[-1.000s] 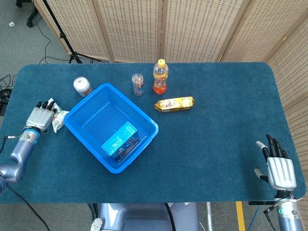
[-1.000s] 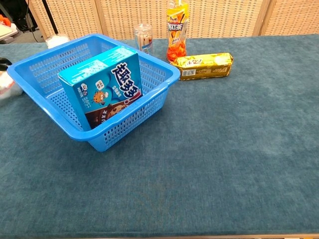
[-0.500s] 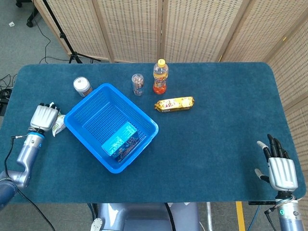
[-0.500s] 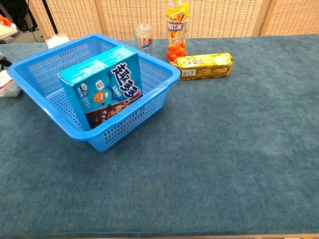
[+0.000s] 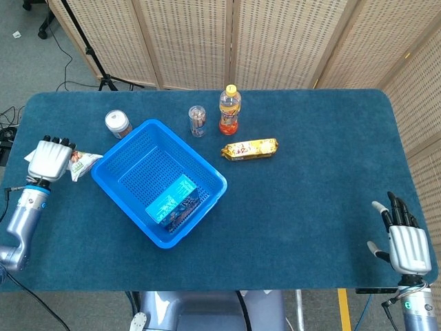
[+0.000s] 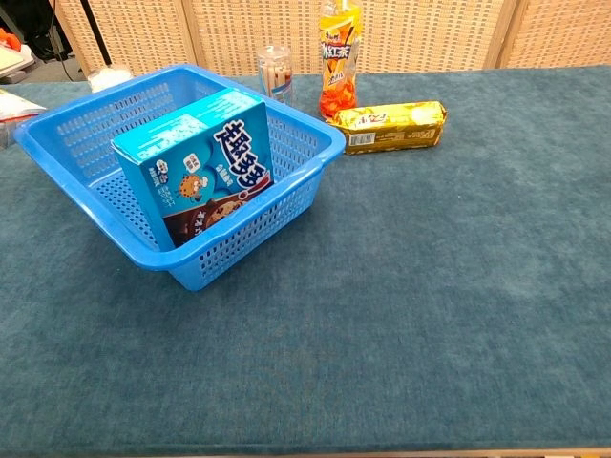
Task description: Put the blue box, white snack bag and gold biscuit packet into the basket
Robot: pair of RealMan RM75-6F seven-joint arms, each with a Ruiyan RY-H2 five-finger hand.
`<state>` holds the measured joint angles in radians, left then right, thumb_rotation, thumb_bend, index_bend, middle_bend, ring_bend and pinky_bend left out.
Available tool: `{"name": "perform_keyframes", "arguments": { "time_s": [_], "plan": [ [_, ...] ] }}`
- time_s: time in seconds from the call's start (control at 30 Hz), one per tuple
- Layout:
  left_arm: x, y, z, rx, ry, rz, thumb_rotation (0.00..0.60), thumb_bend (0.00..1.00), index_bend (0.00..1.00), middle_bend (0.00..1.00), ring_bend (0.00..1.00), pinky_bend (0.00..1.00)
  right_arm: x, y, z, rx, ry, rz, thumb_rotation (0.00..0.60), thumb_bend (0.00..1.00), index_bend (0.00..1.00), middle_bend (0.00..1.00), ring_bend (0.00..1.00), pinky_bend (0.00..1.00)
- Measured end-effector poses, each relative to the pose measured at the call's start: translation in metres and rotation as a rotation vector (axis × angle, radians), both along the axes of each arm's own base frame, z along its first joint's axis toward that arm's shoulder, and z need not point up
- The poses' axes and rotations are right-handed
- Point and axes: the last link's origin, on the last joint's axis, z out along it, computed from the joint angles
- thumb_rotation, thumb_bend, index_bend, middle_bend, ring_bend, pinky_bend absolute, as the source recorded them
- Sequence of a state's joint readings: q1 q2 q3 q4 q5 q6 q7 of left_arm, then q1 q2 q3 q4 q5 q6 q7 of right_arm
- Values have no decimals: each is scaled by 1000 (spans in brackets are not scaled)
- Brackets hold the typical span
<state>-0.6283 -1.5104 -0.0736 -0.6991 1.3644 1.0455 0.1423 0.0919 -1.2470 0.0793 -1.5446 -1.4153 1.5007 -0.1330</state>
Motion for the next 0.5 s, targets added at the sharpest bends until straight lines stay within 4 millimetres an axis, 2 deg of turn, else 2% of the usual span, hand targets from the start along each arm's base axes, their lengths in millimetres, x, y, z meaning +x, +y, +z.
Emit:
{"name": "perform_keyframes", "arguments": {
  "time_s": [0.4, 0.5],
  "plan": [
    [29, -12, 51, 54, 8, -79, 600, 417, 841, 473, 449, 416, 1, 0, 3, -9, -21, 4, 600, 182, 182, 0, 0, 222],
    [37, -13, 54, 74, -4, -90, 600, 417, 841, 473, 449, 416, 2, 0, 4, -14, -24, 6, 600, 182, 182, 0, 0, 222]
  ]
}}
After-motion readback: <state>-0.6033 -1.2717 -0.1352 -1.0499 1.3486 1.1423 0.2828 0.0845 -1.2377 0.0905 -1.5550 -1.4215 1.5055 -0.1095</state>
